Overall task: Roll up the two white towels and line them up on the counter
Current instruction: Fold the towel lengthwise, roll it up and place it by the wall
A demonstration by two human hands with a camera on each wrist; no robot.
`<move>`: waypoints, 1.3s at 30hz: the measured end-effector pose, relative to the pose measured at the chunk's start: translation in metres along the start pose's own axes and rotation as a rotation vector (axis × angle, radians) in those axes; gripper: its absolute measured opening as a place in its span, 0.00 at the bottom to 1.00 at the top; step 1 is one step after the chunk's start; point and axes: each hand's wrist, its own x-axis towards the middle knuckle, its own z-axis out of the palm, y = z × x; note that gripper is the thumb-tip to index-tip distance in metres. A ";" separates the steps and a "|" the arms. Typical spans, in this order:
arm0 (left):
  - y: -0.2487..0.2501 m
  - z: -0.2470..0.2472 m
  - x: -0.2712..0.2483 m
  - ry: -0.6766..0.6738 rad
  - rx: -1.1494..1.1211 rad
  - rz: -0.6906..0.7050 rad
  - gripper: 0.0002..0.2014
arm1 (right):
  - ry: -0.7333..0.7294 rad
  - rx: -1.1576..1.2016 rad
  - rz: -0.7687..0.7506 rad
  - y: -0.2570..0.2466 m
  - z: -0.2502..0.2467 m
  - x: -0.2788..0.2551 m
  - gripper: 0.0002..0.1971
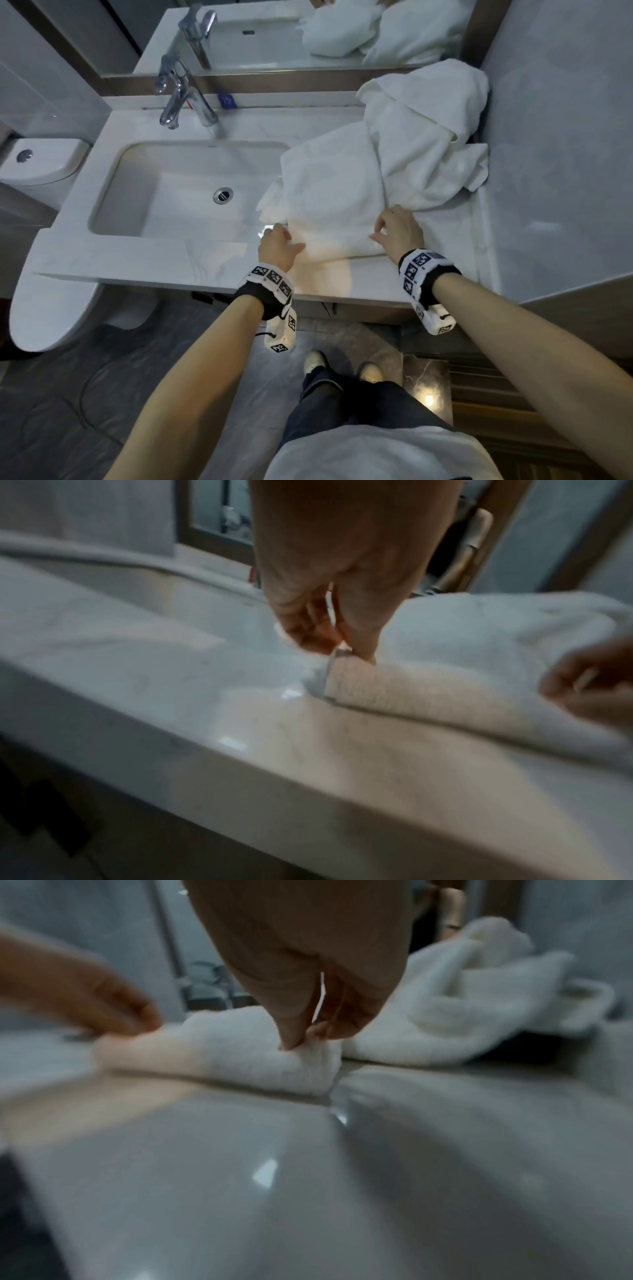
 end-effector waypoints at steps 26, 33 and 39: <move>-0.007 -0.005 0.037 -0.098 -0.131 -0.018 0.27 | -0.288 0.130 0.272 -0.019 -0.017 0.041 0.24; 0.006 0.000 0.051 -0.092 -0.152 -0.138 0.33 | -0.176 0.460 0.517 -0.017 -0.006 0.049 0.33; 0.004 -0.007 0.075 -0.136 -0.234 -0.083 0.30 | -0.106 0.715 0.511 -0.018 -0.011 0.062 0.29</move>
